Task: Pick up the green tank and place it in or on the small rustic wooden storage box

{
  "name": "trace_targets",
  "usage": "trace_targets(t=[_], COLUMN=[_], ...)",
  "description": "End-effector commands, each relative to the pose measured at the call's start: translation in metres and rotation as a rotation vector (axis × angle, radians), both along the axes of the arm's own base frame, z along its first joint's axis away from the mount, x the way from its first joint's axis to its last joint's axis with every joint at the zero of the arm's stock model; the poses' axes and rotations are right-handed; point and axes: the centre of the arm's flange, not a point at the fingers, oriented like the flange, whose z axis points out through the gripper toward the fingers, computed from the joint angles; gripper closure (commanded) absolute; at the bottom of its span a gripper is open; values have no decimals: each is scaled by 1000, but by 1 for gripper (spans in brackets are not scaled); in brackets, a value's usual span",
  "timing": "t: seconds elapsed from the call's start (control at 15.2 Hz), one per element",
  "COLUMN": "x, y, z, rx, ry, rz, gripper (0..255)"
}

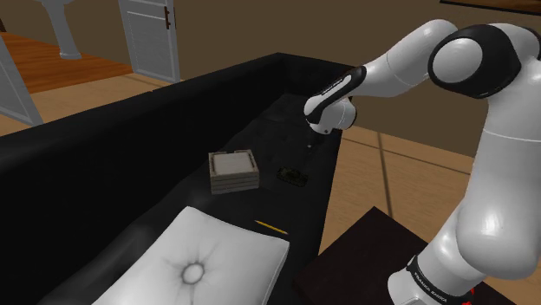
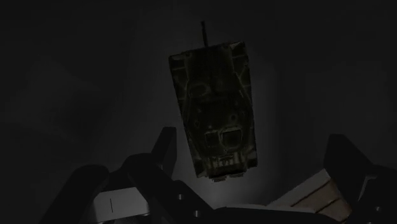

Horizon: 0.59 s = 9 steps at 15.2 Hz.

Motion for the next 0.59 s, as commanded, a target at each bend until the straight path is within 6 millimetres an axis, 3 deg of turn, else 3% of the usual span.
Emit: trace_targets(t=[0.0, 0.13, 0.53], x=[18, 35, 38], y=[-2, -4, 0], z=[-21, -41, -69], rx=[1, 2, 2], ry=[-7, -13, -14], rz=[31, 59, 63], gripper=[0, 0, 0])
